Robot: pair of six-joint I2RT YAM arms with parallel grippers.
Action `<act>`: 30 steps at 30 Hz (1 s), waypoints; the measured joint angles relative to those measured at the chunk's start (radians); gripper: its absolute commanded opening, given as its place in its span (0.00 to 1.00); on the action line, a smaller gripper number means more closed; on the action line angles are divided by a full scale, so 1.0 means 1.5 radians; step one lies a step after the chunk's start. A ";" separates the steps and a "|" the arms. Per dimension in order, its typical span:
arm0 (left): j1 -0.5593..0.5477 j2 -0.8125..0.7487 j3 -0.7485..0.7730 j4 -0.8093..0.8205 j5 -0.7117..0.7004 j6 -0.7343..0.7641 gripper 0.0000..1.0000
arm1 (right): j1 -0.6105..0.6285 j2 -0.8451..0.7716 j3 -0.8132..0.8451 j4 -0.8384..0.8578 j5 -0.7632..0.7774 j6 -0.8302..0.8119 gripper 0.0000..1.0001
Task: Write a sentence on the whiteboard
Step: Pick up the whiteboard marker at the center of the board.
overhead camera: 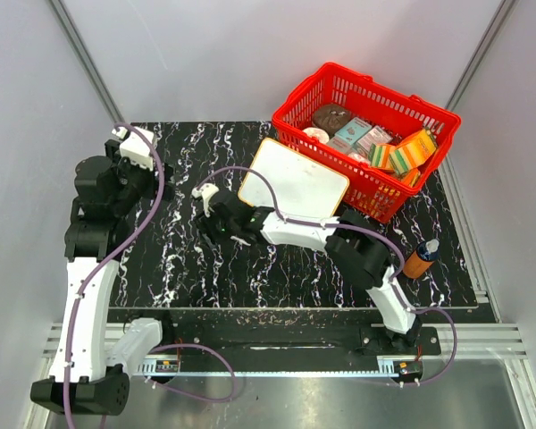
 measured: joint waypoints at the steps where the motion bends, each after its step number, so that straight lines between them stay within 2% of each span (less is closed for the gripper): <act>1: 0.000 0.005 0.000 -0.006 0.000 -0.003 0.99 | 0.004 0.013 0.016 -0.002 0.001 -0.006 0.59; 10: 0.000 0.014 0.000 -0.028 0.003 -0.012 0.99 | 0.011 0.068 0.039 -0.027 0.062 -0.040 0.59; 19: 0.000 0.003 -0.002 -0.028 0.002 -0.020 0.99 | 0.006 0.066 0.024 -0.017 0.092 -0.063 0.61; 27: 0.000 -0.003 -0.015 -0.025 0.002 -0.020 0.99 | -0.044 0.061 0.010 -0.006 0.068 -0.056 0.58; 30: 0.000 -0.014 -0.026 -0.026 0.002 -0.020 0.99 | -0.059 0.061 0.009 -0.006 0.054 -0.055 0.51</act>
